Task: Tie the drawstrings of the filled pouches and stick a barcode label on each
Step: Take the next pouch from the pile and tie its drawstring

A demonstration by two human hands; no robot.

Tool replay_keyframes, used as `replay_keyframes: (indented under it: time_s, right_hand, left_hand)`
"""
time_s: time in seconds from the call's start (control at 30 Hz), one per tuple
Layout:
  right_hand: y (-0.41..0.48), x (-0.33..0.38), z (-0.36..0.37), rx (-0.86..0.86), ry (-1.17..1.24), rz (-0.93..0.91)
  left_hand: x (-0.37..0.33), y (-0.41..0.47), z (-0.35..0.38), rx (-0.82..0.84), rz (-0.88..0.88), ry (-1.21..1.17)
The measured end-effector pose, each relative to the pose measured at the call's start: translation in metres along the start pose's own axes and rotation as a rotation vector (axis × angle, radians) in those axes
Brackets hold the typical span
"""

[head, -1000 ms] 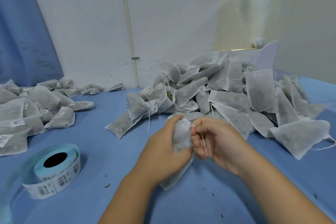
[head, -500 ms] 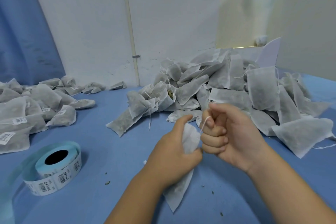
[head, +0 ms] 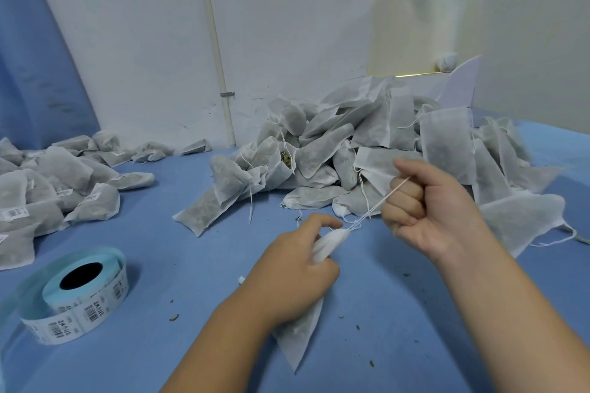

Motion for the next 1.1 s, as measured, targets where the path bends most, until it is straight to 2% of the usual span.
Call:
replay_keyframes:
  time_s: [0.1, 0.23, 0.43, 0.57, 0.67, 0.8, 0.9, 1.0, 1.1]
  right_hand:
    - [0.005, 0.005, -0.012, -0.079, 0.08, -0.055]
    - [0.01, 0.006, -0.021, -0.114, -0.074, -0.165]
    - [0.004, -0.009, -0.002, 0.008, -0.227, -0.139]
    - [-0.005, -0.019, 0.02, 0.16, -0.291, -0.126]
    - [-0.009, -0.018, 0.028, 0.208, -0.281, -0.139]
    - [-0.005, -0.011, 0.017, 0.138, -0.238, -0.157]
    - [-0.002, -0.012, 0.011, 0.105, -0.297, -0.166]
    - [-0.003, -0.021, 0.014, 0.132, -0.437, -0.171]
    - [-0.005, -0.03, 0.019, 0.161, -0.562, -0.158]
  left_hand:
    - [-0.018, -0.003, 0.011, 0.055, 0.084, 0.037]
    - [-0.021, -0.009, 0.021, 0.164, 0.121, 0.087]
    - [-0.022, -0.013, 0.009, 0.143, 0.098, -0.1]
    - [-0.027, -0.016, 0.014, 0.174, 0.023, -0.105]
    - [-0.032, -0.018, 0.018, 0.223, 0.01, -0.342]
    - [-0.042, -0.022, 0.012, 0.315, 0.085, -0.566]
    - [-0.049, -0.024, 0.004, 0.379, 0.097, -0.863]
    - [-0.055, -0.023, -0.007, 0.372, 0.172, -1.109]
    - [-0.049, -0.017, -0.019, 0.271, 0.155, -1.28]
Point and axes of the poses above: each hand's wrist, its own y-axis towards the middle knuckle, its own z-axis out of the palm, x = y × z, the point moved 7 cm from there along y, towards the middle knuckle, and after that the axes turned 5 degrees about -z, right-handed, at the moved point
